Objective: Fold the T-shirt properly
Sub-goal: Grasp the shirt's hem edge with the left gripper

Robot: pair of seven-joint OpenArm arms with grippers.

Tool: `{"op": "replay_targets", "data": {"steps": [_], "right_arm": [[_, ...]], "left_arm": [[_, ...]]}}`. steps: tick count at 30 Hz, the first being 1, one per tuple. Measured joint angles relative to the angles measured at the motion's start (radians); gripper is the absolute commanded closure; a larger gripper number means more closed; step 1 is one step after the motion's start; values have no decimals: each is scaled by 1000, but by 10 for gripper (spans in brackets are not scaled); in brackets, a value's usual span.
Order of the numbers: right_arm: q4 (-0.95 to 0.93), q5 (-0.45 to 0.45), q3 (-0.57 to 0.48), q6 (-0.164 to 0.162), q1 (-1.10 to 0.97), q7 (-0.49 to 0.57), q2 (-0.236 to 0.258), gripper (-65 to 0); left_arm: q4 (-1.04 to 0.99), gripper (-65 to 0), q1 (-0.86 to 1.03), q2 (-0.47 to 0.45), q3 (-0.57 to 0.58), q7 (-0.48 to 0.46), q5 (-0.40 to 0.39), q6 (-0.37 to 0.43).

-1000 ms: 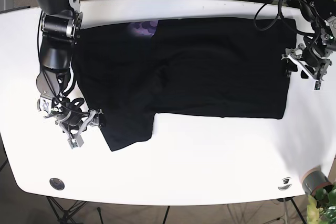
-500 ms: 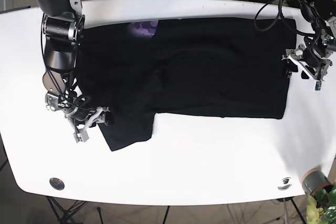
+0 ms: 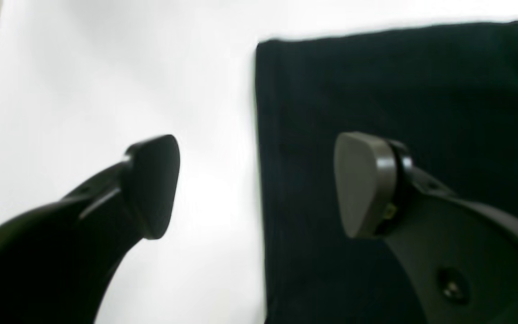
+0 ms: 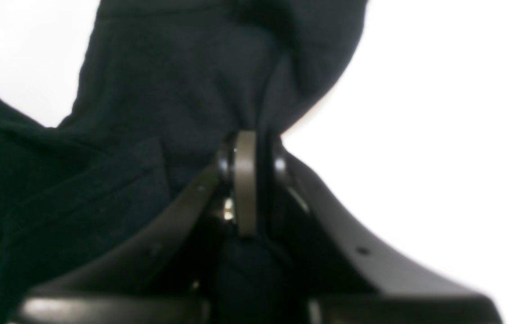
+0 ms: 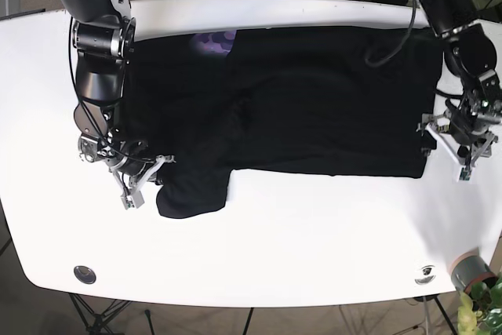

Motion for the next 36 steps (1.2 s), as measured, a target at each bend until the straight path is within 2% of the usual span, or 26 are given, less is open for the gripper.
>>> {"op": "replay_targets", "data": {"steps": [3, 8, 15, 20, 25, 28, 33, 36], "right_arm": [[0, 0, 0, 0, 0, 1, 1, -24], [0, 0, 0, 0, 0, -4, -2, -24], [0, 2, 0, 0, 0, 1, -5, -24], [0, 1, 0, 0, 0, -2, -6, -24], [0, 1, 3, 0, 0, 0, -5, -24], [4, 0, 5, 0, -1, -2, -5, -24], [39, -18, 2, 0, -4, -27, -9, -24], [43, -18, 3, -1, -6, -30, -7, -24]], "left_arm": [[-161, -510, -119, 19, 3, -8, 46, 0], [-419, -510, -233, 4, 3, -145, 53, 11], [-756, -510, -335, -23, 24, -267, 60, 10], [-895, -510, -365, -60, 119, -379, 40, -3], [-901, -507, -366, -55, 136, -390, 42, -11], [-901, -431, -365, -42, 136, -399, 41, -64], [-902, -200, -366, -24, 137, -385, 32, -107], [-903, -100, -364, -24, 137, -382, 30, -109]]}}
